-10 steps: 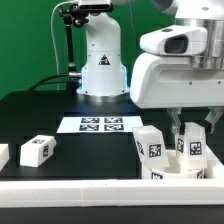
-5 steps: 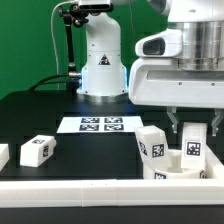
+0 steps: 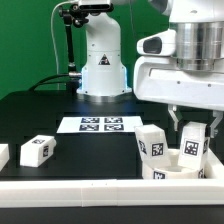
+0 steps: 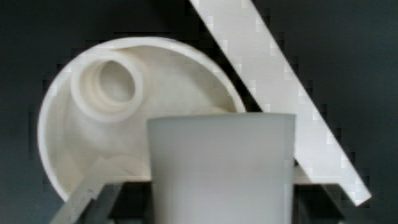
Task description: Assemble stool
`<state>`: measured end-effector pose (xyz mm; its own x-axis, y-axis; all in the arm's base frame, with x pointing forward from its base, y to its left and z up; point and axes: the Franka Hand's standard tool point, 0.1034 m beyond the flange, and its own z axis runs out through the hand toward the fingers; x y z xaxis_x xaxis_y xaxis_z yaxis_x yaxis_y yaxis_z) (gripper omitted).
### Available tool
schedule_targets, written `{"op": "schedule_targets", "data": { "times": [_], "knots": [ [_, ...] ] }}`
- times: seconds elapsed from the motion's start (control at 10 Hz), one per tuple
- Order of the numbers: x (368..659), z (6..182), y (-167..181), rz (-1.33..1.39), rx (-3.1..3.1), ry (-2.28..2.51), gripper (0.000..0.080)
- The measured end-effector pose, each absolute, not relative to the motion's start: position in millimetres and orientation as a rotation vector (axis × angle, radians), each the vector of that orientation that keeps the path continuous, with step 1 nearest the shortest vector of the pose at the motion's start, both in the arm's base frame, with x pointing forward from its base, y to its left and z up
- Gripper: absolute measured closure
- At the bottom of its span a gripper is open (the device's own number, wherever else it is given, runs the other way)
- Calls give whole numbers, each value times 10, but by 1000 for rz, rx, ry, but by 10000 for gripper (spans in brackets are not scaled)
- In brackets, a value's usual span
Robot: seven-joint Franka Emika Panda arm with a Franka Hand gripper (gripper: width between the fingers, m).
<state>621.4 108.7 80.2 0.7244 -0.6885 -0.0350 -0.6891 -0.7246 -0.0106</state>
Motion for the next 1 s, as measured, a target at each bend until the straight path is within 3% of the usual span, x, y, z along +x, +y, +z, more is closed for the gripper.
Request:
{"op": "schedule_targets", "data": {
  "times": [1.0],
  "knots": [
    [6329,805,1128,-14,-2173,2057,462]
  ]
}}
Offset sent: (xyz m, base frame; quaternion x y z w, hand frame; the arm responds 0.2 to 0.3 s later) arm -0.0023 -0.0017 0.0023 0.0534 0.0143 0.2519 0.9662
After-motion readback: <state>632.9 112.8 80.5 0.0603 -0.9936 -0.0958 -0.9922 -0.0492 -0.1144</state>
